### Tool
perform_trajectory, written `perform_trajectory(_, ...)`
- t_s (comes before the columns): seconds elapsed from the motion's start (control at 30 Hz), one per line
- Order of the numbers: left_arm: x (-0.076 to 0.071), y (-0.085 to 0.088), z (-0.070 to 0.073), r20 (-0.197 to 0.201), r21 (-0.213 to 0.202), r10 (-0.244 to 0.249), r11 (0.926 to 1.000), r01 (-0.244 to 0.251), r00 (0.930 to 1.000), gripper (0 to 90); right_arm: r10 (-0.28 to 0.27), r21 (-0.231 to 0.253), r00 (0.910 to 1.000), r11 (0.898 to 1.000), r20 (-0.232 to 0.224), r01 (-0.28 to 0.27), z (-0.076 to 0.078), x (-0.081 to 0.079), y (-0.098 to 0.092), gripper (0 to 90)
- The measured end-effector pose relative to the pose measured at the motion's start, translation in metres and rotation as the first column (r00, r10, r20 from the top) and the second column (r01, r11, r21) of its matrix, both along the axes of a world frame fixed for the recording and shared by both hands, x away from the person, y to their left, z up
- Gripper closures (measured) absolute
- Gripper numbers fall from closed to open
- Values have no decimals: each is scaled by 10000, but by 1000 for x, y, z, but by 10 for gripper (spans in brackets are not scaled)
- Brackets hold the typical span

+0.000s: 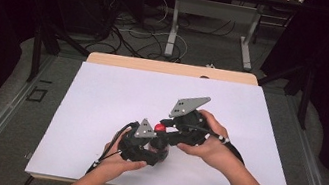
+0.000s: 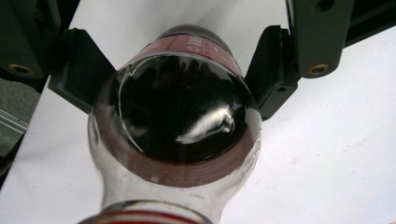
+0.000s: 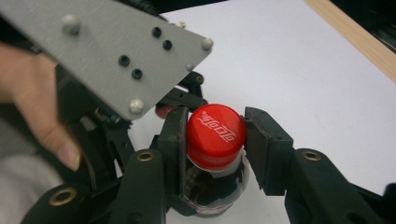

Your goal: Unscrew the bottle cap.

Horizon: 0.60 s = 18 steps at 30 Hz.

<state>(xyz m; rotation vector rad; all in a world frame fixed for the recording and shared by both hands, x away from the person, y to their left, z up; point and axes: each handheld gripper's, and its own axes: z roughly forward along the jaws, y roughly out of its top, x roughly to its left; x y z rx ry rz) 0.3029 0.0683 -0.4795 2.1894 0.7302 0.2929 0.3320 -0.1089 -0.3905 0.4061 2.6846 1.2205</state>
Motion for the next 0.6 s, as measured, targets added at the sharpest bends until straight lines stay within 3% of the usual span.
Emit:
perform_trajectory(0.07,-1,-1,0,19,13,-161,9999,161,9999,299,721,-39,9974,9974,-52,-721,1,5,-3,612)
perform_trajectory(0.1,-1,-2,0,177,31,-215,9998,214,9996,299,1180,-156,9930,9929,73,-1179,2,7,-4,612)
perform_trajectory(0.2,-3,-4,0,103,72,-354,9994,353,9993,299,2186,-222,9758,9756,-27,-2186,3,14,-7,611)
perform_trajectory(0.27,-2,-3,1,-45,85,-487,9988,487,9988,299,2337,-183,9722,9721,-129,-2339,3,17,-9,610)
perform_trajectory(0.3,-2,-4,0,134,7,-336,9994,335,9993,299,2281,-120,9734,9735,-192,-2284,3,17,-9,608)
perform_trajectory(0.33,-2,-3,0,74,-23,-277,9996,277,9996,299,2079,-109,9779,9780,-205,-2082,3,16,-9,605)
perform_trajectory(0.4,-1,-1,2,-45,30,-255,9997,255,9997,299,1552,6,9875,9879,-259,-1552,4,12,-9,501)
perform_trajectory(0.53,2,2,2,35,23,-60,10000,60,10000,299,498,-69,9985,9987,239,-496,7,-2,-7,464)
perform_trajectory(0.6,2,2,2,-45,-80,58,10000,-58,10000,299,-63,-152,9987,9999,515,71,6,-8,-5,465)
